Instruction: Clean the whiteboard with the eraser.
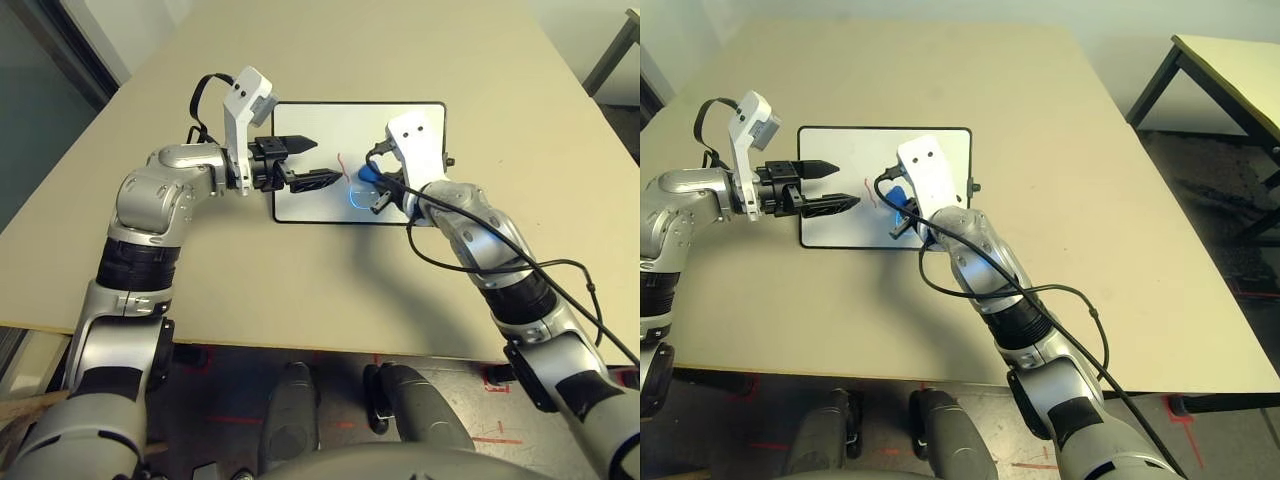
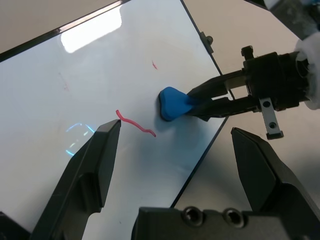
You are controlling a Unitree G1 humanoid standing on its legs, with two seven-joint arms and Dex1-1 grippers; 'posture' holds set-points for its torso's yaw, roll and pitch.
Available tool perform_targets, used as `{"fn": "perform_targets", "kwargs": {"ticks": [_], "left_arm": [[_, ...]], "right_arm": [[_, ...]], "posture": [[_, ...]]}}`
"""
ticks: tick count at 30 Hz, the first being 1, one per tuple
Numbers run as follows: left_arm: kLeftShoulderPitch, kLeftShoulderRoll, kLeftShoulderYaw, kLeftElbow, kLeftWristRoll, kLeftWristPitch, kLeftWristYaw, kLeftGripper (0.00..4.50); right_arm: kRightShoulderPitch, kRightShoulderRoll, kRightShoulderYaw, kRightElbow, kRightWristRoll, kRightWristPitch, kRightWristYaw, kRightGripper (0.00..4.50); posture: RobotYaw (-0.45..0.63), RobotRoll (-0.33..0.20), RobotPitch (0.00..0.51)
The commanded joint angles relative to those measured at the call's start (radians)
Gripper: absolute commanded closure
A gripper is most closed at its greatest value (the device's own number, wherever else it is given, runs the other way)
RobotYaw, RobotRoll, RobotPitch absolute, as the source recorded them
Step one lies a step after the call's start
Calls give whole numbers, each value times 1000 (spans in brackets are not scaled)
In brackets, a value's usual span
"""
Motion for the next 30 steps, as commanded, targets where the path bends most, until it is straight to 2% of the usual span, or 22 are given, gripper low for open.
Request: {"fn": "perform_targets", "kwargs": {"ticks": [1, 5, 10, 18, 23, 30], "left_arm": [[1, 4, -11, -4, 1, 6, -6, 0], [5, 5, -14, -8, 0, 9, -7, 0], [9, 9, -14, -11, 1, 11, -9, 0], [14, 13, -10, -20, -2, 18, -7, 0], [15, 15, -10, -21, -3, 20, -7, 0], [16, 19, -15, -17, 2, 16, -11, 0]], "right_arm": [[-55, -25, -60, 102, -15, -30, -19, 4116], [-107, -32, -91, 174, -18, -74, -31, 4116], [-122, -30, -81, 190, -26, -88, -30, 4116], [-19, -48, 17, 64, -34, -6, 10, 4116], [-15, -82, 38, 45, -43, 7, 28, 4116], [-111, -85, -30, 152, -55, -71, 4, 4116]], "posture": [[18, 0, 133], [20, 0, 133], [24, 0, 134], [28, 0, 134], [26, 0, 132], [21, 0, 123]]}}
